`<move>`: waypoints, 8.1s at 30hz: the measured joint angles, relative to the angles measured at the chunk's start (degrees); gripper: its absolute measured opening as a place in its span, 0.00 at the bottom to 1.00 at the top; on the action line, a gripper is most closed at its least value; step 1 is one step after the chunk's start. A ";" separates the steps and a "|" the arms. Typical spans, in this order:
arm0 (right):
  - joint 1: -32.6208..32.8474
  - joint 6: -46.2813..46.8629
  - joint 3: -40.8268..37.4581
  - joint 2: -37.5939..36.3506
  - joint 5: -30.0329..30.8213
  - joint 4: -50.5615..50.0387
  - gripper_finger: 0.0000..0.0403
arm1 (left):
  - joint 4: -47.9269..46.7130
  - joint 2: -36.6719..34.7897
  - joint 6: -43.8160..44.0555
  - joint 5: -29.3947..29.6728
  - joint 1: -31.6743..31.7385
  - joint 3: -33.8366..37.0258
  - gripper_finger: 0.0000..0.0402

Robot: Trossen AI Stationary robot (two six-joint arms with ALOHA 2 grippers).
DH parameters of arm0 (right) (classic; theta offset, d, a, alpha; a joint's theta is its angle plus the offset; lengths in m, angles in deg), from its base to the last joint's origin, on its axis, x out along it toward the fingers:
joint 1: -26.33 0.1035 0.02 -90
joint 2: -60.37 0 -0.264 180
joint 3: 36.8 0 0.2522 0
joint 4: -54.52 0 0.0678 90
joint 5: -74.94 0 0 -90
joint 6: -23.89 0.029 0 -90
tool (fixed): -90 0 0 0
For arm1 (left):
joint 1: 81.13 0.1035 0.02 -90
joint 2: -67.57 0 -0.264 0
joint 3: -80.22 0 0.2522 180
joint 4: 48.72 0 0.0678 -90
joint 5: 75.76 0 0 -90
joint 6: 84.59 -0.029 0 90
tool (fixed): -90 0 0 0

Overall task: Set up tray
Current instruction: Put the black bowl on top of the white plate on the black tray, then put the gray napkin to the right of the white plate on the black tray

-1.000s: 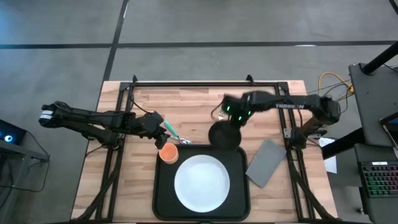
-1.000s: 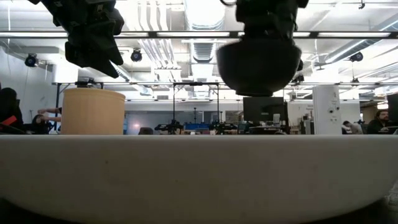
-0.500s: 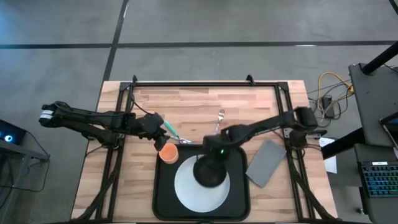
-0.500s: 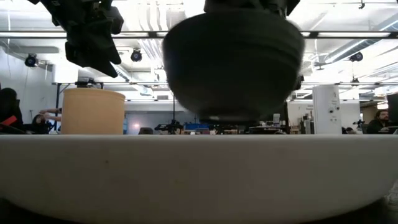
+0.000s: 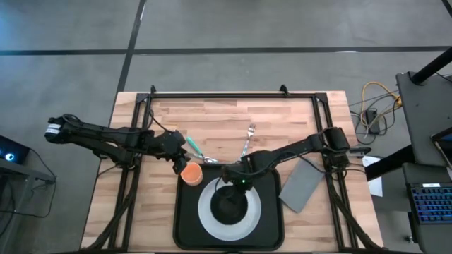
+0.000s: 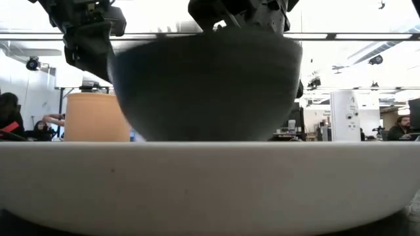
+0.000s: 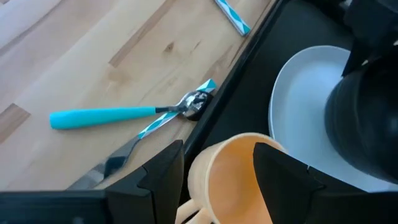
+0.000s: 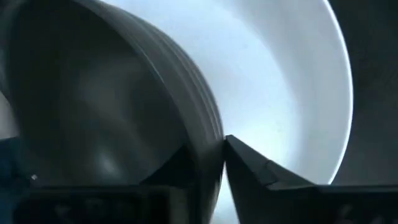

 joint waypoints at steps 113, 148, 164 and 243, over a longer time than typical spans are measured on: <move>-18.74 -0.29 -17.00 -17.83 7.41 -30.16 0.52 | 2.60 -0.76 -6.43 10.17 6.68 1.86 0.43; 4.57 -58.50 -38.57 -26.62 1.25 -10.10 0.52 | 2.71 -0.76 -5.73 10.79 6.66 3.23 0.43; 5.90 -58.58 -39.63 -25.08 6.18 -6.37 0.52 | 3.04 -0.74 -5.22 10.81 6.67 3.23 0.43; 18.36 -42.29 -0.82 0.25 14.59 -9.84 0.41 | -3.67 -0.74 -6.43 5.61 6.62 3.78 0.43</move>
